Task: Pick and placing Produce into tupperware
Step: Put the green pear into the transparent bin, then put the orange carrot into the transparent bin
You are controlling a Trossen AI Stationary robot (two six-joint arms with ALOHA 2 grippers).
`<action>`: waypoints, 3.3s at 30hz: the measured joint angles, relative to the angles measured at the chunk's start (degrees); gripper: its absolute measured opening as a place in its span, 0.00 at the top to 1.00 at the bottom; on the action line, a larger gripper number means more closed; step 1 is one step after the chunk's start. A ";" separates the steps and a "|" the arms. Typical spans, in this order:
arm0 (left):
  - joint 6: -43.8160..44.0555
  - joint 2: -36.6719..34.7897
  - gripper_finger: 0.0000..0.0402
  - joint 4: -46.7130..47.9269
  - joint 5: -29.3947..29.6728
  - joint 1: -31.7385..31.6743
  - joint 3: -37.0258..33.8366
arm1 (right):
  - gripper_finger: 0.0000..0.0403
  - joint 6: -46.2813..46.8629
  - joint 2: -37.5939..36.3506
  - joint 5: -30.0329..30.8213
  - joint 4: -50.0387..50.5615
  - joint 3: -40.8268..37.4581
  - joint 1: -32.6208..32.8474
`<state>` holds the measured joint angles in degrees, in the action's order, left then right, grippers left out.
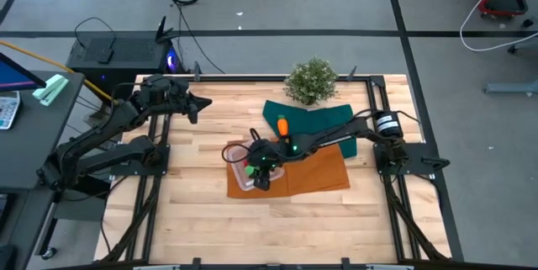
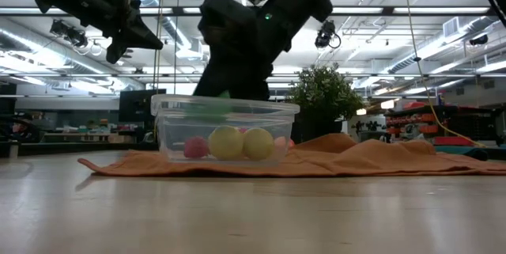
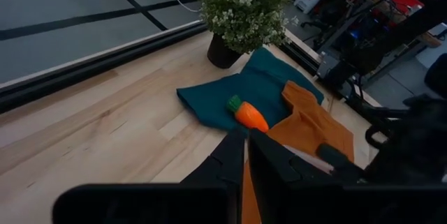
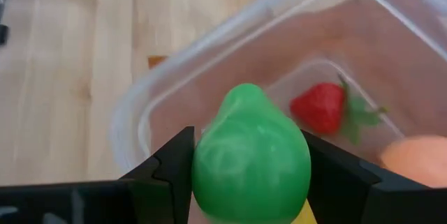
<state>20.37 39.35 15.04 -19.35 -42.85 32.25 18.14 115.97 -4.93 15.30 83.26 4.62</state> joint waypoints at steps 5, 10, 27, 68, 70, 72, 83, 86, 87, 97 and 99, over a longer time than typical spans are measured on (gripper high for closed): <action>-0.01 0.00 0.92 0.81 -0.02 0.02 0.00 | 0.56 -0.48 1.68 -1.44 -2.28 -0.02 0.02; -0.06 0.00 0.91 1.36 -0.02 0.02 0.00 | 0.56 -2.18 2.73 -3.01 -3.19 -0.03 -0.41; -0.08 0.00 0.91 2.15 -0.09 0.01 0.00 | 0.47 -3.35 3.18 -6.43 -2.68 -0.03 -2.38; 0.14 -0.02 0.93 2.46 -0.04 0.01 0.04 | 0.48 29.72 -14.19 5.52 26.25 -0.07 -16.42; 0.47 0.00 0.92 2.46 -0.05 0.02 0.04 | 0.50 32.80 -12.47 6.07 26.55 -0.07 -16.89; 1.07 -0.02 0.92 2.46 -0.04 0.00 0.04 | 0.51 34.78 -11.29 6.79 27.49 -0.09 -17.36; 1.01 -0.02 0.94 2.44 -0.04 0.00 0.04 | 0.56 37.47 -10.48 10.58 27.46 -0.09 -19.28; 0.98 0.00 0.93 2.44 -0.04 0.00 0.04 | 0.56 37.62 -9.79 10.82 27.21 -0.07 -19.30; 0.94 0.00 0.93 2.44 -0.04 0.02 0.04 | 0.56 37.70 -9.49 10.82 27.39 -0.09 -19.30; 0.86 0.00 0.92 2.44 -0.05 0.01 0.04 | 0.56 36.18 -6.63 15.39 25.90 -0.15 -18.54; 0.86 -0.01 0.93 2.46 -0.04 0.00 0.04 | 0.56 34.36 -6.63 18.69 25.70 -0.15 -17.96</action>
<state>21.23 39.35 17.49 -19.40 -42.85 32.29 52.50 109.34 13.76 41.00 83.11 -13.34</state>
